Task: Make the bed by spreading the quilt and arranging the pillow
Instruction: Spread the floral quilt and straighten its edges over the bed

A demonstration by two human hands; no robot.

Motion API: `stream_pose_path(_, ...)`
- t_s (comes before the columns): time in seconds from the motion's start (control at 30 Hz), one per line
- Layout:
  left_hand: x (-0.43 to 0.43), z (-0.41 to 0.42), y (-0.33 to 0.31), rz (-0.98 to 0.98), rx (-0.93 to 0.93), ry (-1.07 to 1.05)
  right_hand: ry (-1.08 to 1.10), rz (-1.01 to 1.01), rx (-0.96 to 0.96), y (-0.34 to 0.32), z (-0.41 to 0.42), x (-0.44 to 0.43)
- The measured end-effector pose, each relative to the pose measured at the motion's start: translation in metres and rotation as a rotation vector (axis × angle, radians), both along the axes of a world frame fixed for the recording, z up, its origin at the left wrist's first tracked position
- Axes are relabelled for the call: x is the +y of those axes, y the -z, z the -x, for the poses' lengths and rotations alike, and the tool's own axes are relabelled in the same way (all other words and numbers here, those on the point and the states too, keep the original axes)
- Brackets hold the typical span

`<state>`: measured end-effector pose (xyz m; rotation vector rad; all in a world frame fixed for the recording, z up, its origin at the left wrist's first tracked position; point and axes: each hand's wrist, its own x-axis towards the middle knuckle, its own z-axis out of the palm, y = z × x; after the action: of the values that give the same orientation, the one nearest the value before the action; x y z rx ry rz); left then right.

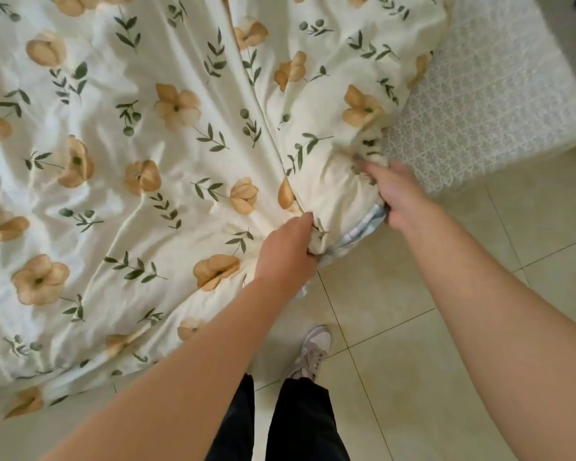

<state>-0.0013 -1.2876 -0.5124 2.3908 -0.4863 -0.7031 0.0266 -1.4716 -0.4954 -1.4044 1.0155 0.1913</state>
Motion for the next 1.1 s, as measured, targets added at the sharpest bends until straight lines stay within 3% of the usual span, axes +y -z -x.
stream_pose_path(0.1, -0.015, 0.040, 0.002, 0.179, -0.018, 0.030, 0.269, 0.271, -0.175, 0.002, 0.017, -0.042)
stream_pose_path(0.23, -0.020, 0.080, 0.038, 0.075, 0.232, 0.283, 0.252, 0.483, 0.210, 0.043, 0.094, -0.071)
stream_pose_path(0.3, -0.009, 0.084, 0.055, -0.032, 0.285, 0.372, 0.294, 0.373, 0.308, 0.064, 0.108, -0.073)
stream_pose_path(0.43, 0.017, 0.087, 0.066, -0.386, -0.095, 0.324, 0.432, -0.162, 0.195, 0.075, 0.103, -0.062)
stream_pose_path(0.57, 0.030, 0.083, 0.078, -0.570, -0.178, 0.201, 0.289, -0.346, 0.118, 0.060, 0.101, -0.046)
stream_pose_path(0.8, -0.014, 0.102, 0.081, -0.412, -0.190, 0.111, 0.192, -0.541, 0.105, 0.043, 0.100, -0.057)
stream_pose_path(0.97, -0.030, 0.094, 0.063, -0.122, -0.183, -0.132, 0.150, -0.575, 0.093, 0.034, 0.105, -0.061)
stream_pose_path(1.1, -0.034, 0.112, 0.035, 0.082, -0.338, -0.064, 0.144, -0.595, 0.003, 0.021, 0.131, -0.096)
